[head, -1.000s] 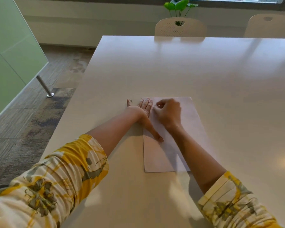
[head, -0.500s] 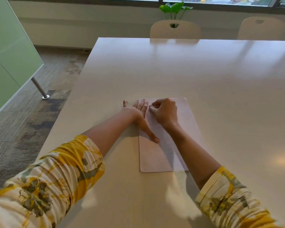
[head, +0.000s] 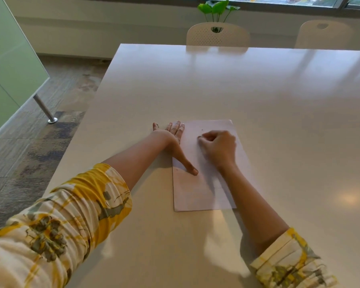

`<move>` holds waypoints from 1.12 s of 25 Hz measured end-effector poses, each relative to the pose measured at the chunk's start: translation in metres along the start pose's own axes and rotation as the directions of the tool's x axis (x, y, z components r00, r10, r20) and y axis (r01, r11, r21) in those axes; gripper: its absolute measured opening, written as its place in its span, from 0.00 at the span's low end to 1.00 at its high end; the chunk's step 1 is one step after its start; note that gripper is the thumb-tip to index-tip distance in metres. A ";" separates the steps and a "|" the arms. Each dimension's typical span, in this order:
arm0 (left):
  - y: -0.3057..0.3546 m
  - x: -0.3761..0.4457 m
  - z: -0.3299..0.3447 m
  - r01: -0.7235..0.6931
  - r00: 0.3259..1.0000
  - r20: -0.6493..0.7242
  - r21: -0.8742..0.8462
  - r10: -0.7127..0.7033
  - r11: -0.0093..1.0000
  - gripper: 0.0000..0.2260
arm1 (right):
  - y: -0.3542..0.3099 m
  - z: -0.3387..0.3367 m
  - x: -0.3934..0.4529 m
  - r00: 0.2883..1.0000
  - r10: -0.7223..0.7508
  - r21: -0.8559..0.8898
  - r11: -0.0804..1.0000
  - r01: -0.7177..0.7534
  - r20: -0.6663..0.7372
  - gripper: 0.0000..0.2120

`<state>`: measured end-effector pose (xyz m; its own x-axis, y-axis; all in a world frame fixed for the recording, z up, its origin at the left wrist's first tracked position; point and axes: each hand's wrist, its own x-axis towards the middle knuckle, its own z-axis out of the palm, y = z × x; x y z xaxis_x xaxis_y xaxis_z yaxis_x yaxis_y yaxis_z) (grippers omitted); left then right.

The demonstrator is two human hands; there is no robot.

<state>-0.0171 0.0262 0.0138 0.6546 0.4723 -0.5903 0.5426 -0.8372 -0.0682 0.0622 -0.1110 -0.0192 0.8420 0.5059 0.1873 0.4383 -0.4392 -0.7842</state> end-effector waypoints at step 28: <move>-0.001 0.001 0.004 -0.002 0.999 -0.035 -0.048 0.001 0.999 0.75 | -0.006 0.002 -0.021 0.998 0.029 -0.053 0.998 -0.032 -0.049 0.05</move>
<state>-0.0183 0.0263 0.0101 0.6729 0.4809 -0.5621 0.5657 -0.8241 -0.0280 0.0415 -0.1175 -0.0196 0.8687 0.4561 0.1930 0.4275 -0.4939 -0.7572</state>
